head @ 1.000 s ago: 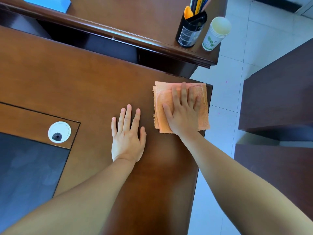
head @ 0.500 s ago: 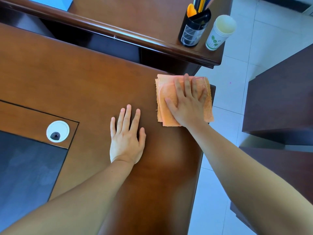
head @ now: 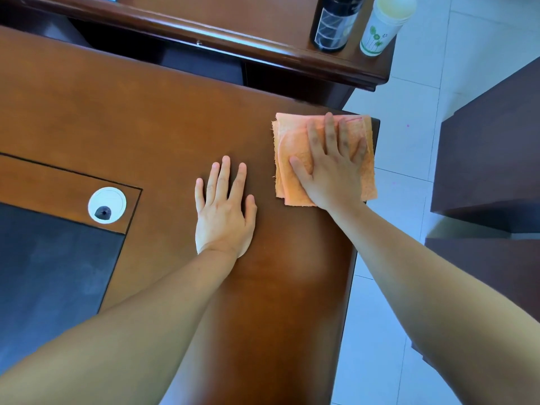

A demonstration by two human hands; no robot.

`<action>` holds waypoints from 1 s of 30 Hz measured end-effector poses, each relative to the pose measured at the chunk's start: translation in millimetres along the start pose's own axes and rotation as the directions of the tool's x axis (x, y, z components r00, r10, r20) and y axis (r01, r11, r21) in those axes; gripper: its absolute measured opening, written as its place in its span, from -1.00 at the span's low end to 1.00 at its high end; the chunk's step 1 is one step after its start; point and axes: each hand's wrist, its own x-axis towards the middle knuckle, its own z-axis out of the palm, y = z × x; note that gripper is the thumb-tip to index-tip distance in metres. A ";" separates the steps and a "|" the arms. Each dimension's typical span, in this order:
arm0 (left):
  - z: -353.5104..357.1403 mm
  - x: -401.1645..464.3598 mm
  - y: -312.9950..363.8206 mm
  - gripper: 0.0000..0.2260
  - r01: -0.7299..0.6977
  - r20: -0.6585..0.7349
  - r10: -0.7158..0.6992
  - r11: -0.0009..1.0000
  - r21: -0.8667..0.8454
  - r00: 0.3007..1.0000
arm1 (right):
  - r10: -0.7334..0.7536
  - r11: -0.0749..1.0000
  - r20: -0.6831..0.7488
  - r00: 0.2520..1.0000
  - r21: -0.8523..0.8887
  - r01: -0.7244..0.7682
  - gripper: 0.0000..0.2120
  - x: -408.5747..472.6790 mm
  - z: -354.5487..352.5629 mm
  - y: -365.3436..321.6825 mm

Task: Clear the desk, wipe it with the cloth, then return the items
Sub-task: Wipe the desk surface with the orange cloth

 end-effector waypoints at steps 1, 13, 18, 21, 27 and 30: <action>-0.4 -0.1 0.3 -0.46 -0.003 0.001 0.003 1.000 -0.001 1.000 | 0.010 1.000 -0.001 1.000 0.002 -0.010 -0.22 -6.4 1.1 -2.3; -24.4 -16.6 -14.5 -0.51 -0.109 0.041 0.123 0.961 -0.253 0.992 | 0.128 0.992 -0.026 0.991 0.024 -0.127 -0.21 -122.5 14.7 -37.7; -37.0 -84.6 -72.7 -0.51 -0.224 0.088 0.238 0.964 -0.143 0.967 | 0.160 0.987 -0.019 0.987 0.023 -0.159 -0.22 -188.0 21.2 -58.6; -39.2 -142.4 -110.3 -0.50 -0.181 0.071 0.184 0.983 -0.037 0.980 | 0.182 0.983 -0.033 0.983 0.017 -0.181 -0.23 -229.1 26.0 -71.4; -29.0 -213.6 -147.9 -0.48 -0.140 0.026 0.139 0.990 0.032 0.990 | 0.218 0.976 -0.040 0.975 0.005 -0.218 -0.23 -312.9 36.0 -98.9; -27.9 -213.4 -144.5 -0.48 -0.125 -0.006 0.125 0.992 0.030 0.992 | 0.234 0.972 -0.045 0.971 -0.016 -0.235 -0.24 -352.1 41.4 -112.6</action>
